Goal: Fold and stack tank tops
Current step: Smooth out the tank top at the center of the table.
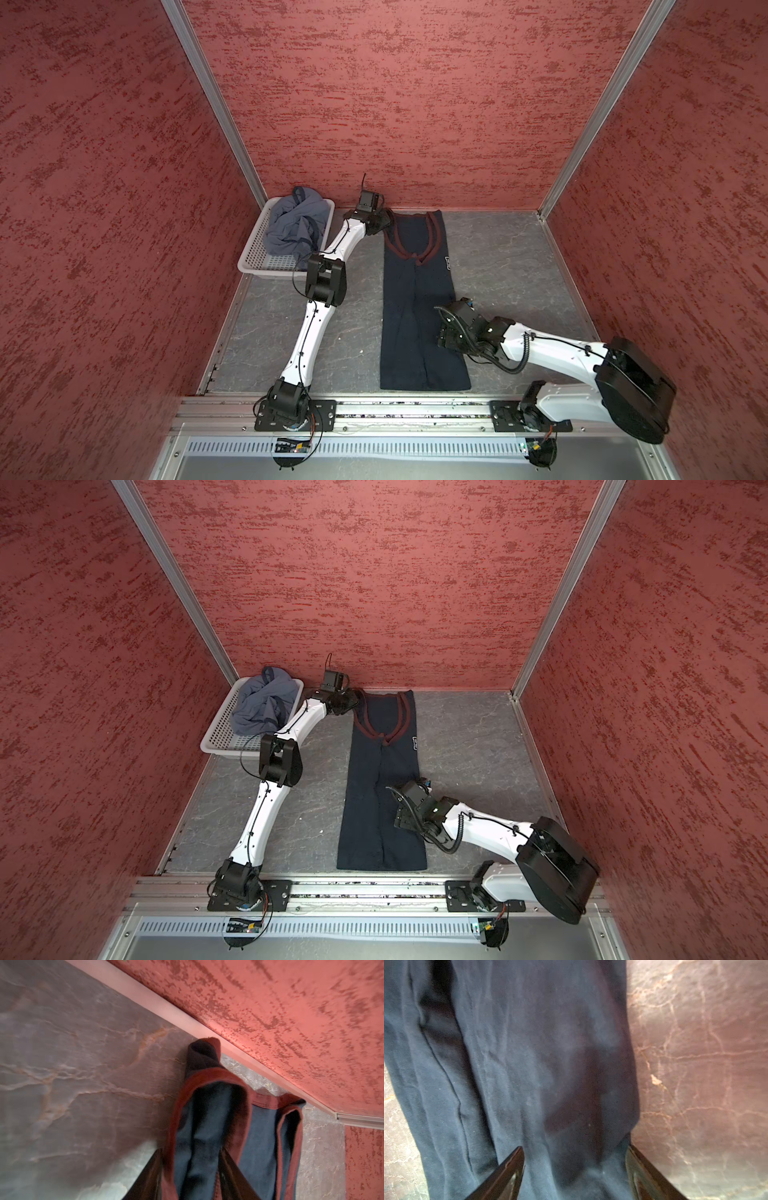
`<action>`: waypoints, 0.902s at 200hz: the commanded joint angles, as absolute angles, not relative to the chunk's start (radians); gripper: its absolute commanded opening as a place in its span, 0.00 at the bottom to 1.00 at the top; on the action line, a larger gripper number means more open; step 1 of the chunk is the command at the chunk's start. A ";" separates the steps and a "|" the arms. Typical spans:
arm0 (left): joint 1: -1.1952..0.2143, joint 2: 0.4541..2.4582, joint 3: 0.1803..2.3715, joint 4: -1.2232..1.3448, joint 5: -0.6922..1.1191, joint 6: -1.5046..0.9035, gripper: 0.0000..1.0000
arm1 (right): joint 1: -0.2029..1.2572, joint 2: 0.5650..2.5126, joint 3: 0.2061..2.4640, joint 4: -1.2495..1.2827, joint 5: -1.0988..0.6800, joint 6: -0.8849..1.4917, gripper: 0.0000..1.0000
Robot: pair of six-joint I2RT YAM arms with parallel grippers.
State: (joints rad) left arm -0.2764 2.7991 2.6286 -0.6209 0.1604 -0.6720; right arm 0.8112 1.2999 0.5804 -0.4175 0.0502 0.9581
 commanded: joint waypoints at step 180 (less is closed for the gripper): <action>-0.369 2.820 2.677 -0.587 0.070 -0.591 0.40 | 0.809 1.312 0.545 -0.396 0.047 0.991 0.79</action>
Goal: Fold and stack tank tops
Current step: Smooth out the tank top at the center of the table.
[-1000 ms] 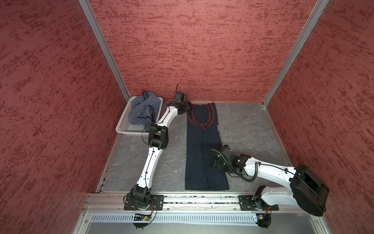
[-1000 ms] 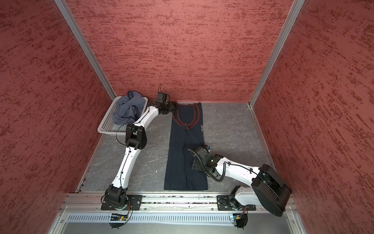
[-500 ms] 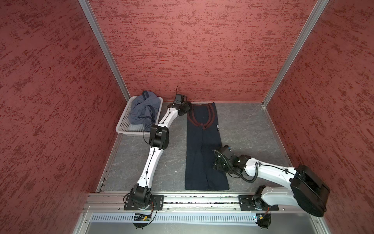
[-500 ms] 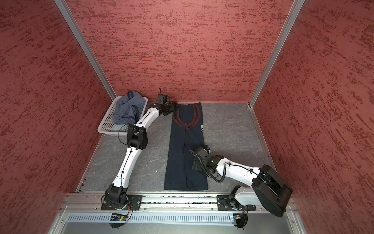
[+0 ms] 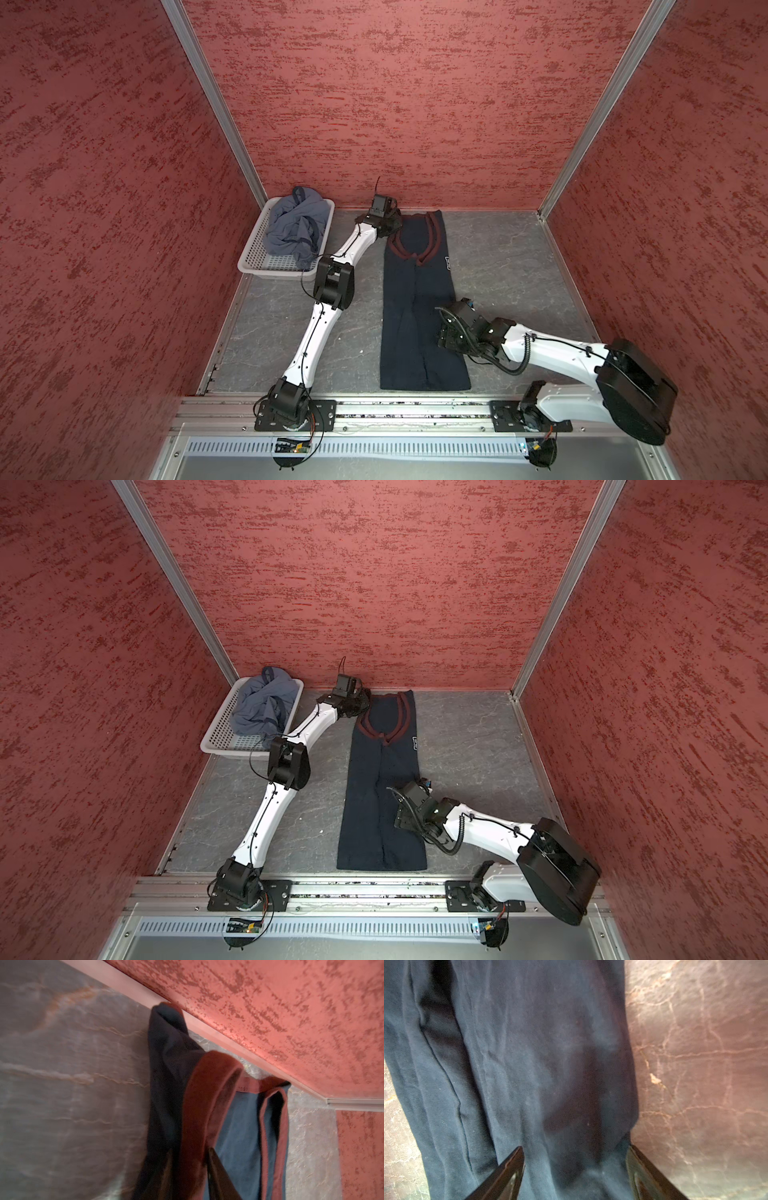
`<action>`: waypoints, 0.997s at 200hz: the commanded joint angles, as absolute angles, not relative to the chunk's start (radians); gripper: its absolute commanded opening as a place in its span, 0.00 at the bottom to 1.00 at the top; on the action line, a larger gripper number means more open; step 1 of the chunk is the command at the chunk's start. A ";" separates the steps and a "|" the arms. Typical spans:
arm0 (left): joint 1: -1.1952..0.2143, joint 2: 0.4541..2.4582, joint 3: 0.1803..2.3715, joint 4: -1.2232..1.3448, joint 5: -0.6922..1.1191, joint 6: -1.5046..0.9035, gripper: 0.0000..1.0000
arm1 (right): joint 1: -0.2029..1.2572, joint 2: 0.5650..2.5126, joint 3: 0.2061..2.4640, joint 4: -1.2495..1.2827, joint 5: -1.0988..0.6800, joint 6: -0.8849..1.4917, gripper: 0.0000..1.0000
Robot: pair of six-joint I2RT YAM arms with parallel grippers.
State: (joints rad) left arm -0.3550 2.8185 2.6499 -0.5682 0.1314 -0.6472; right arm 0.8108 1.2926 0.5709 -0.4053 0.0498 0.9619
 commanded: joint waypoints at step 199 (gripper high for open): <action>-0.468 2.772 2.679 -0.622 -0.136 -0.375 0.53 | 0.808 1.367 0.540 -0.358 0.017 0.977 0.79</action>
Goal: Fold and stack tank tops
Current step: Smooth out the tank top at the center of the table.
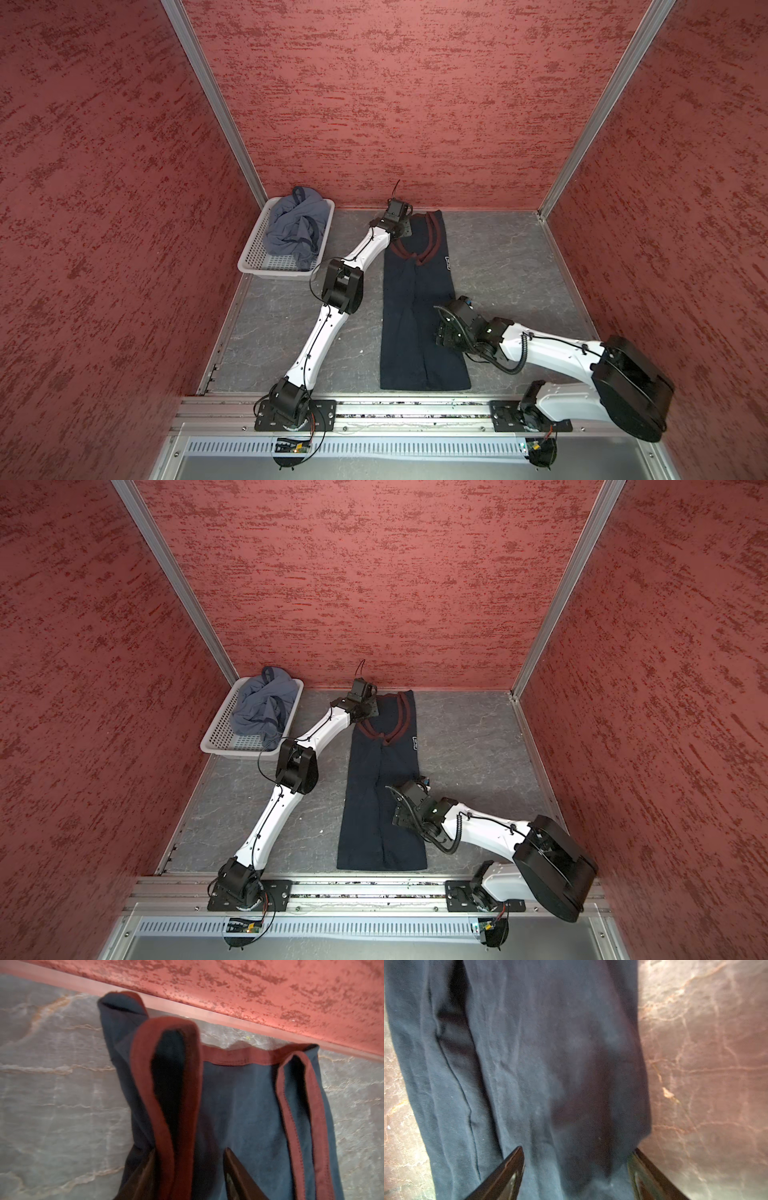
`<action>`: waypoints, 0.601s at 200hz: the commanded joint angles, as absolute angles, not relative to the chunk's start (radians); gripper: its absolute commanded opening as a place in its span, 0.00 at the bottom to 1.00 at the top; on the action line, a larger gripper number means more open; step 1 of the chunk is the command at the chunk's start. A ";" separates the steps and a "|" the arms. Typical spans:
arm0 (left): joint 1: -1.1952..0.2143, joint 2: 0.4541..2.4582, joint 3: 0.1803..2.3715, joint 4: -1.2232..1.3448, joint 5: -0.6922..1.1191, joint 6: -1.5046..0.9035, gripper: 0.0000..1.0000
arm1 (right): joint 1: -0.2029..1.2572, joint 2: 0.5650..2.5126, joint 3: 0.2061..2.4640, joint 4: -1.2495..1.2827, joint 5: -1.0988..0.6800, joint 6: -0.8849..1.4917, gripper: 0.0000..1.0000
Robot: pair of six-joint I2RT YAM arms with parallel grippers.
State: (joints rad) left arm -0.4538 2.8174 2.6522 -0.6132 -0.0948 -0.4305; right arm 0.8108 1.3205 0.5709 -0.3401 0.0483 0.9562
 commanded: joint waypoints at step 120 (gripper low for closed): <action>-0.496 2.690 2.680 -0.713 -0.278 -0.271 0.73 | 0.808 1.314 0.561 -0.420 0.060 0.976 0.79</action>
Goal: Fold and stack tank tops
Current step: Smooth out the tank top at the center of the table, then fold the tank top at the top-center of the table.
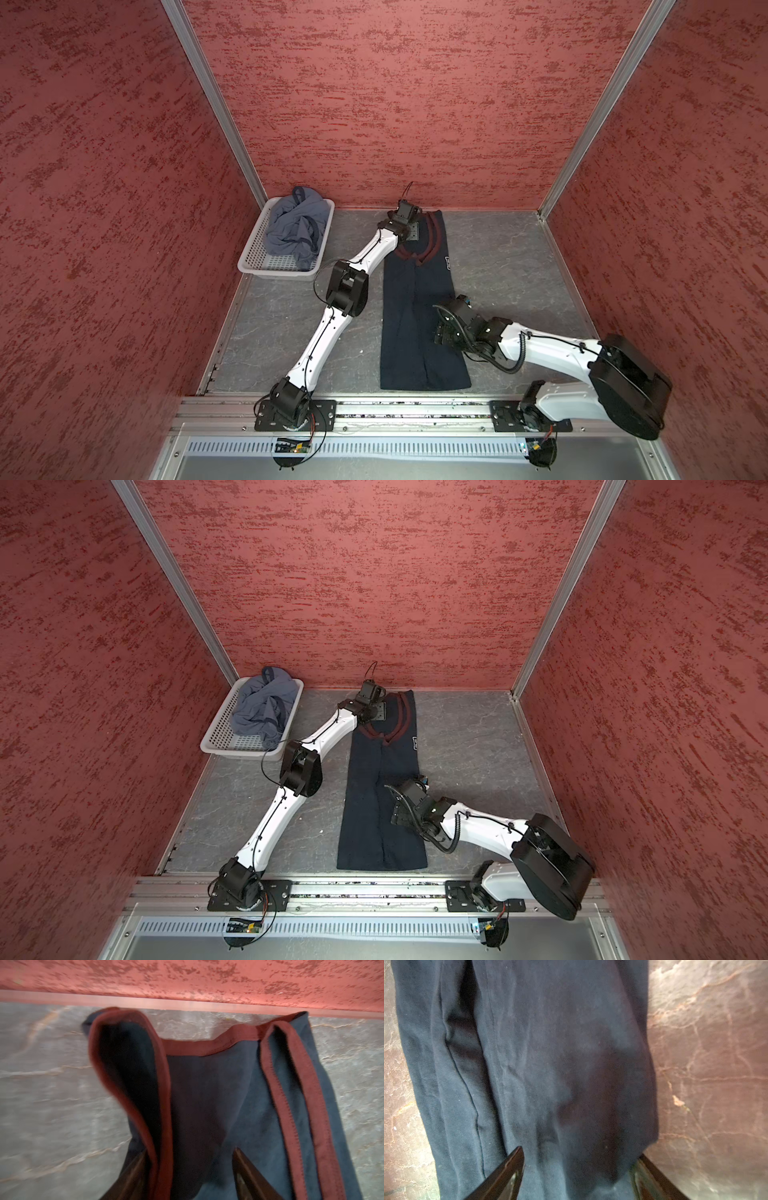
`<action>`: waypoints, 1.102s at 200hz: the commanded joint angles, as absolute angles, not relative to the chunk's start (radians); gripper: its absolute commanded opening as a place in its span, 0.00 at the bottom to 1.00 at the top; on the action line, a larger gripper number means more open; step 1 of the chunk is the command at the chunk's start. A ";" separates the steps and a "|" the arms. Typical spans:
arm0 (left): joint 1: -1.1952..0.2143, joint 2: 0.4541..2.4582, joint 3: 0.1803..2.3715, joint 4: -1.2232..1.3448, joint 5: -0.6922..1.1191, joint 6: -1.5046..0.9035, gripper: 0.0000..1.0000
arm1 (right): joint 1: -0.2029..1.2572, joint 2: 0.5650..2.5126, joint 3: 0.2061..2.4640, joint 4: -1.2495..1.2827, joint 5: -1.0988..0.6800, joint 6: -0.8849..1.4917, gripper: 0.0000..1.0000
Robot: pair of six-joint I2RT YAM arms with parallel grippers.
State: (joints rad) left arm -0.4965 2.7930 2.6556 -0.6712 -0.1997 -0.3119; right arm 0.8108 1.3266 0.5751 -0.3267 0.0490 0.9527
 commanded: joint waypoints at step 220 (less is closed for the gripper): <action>-0.957 1.224 0.810 -0.829 0.139 -0.964 0.81 | 0.820 0.691 0.352 -0.726 -0.174 1.126 0.62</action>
